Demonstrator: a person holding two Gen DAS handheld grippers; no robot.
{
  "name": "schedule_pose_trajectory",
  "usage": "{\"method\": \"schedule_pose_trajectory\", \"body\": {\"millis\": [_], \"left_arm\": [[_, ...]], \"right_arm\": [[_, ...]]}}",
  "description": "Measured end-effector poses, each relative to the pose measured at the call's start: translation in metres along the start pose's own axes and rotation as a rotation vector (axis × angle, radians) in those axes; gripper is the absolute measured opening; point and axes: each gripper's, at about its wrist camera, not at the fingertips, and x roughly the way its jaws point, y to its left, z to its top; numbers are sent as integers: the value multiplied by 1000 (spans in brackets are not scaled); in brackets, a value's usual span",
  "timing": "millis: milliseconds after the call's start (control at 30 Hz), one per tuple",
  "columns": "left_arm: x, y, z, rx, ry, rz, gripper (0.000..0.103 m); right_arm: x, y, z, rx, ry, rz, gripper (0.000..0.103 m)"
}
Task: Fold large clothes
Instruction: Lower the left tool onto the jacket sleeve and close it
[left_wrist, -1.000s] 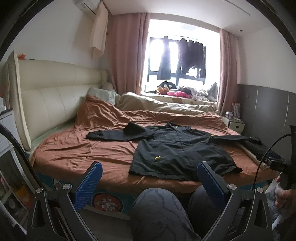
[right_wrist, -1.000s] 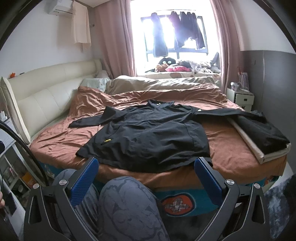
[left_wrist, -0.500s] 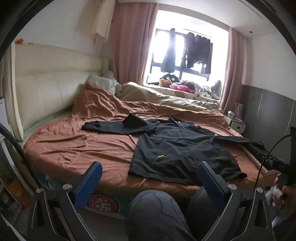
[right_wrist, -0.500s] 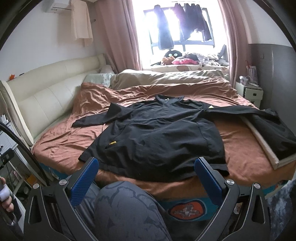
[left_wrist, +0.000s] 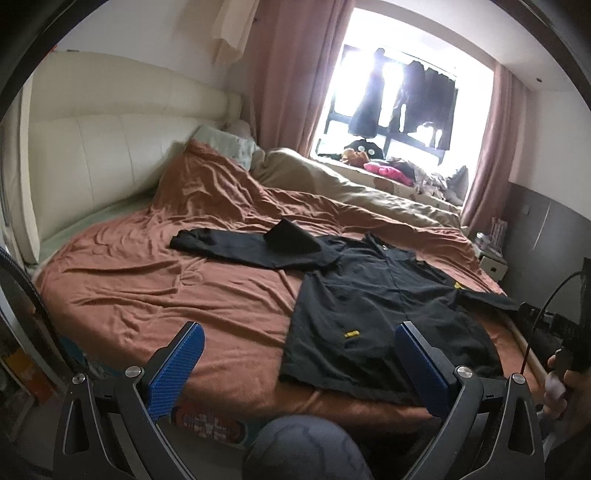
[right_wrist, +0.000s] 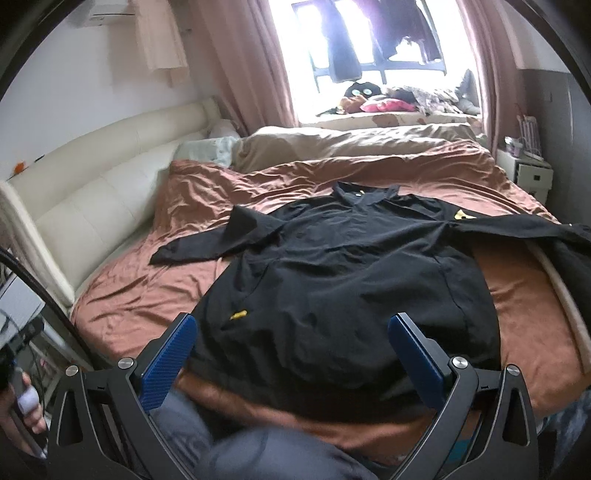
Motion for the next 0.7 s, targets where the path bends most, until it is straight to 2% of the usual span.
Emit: {"method": "schedule_pose_trajectory", "body": {"millis": [100, 267, 433, 533, 700], "left_arm": [[19, 11, 10, -8, 11, 18, 103], [60, 27, 27, -30, 61, 30, 103], [102, 46, 48, -40, 100, 33, 98], [126, 60, 61, -57, 115, 42, 96], [168, 84, 85, -76, 139, 64, 92]], "right_arm": [[20, 1, 17, 30, 0, 34, 103], [61, 0, 44, 82, -10, 30, 103], [132, -3, 66, 143, 45, 6, 103], [161, 1, 76, 144, 61, -9, 103], [216, 9, 97, 152, 113, 36, 103]]}}
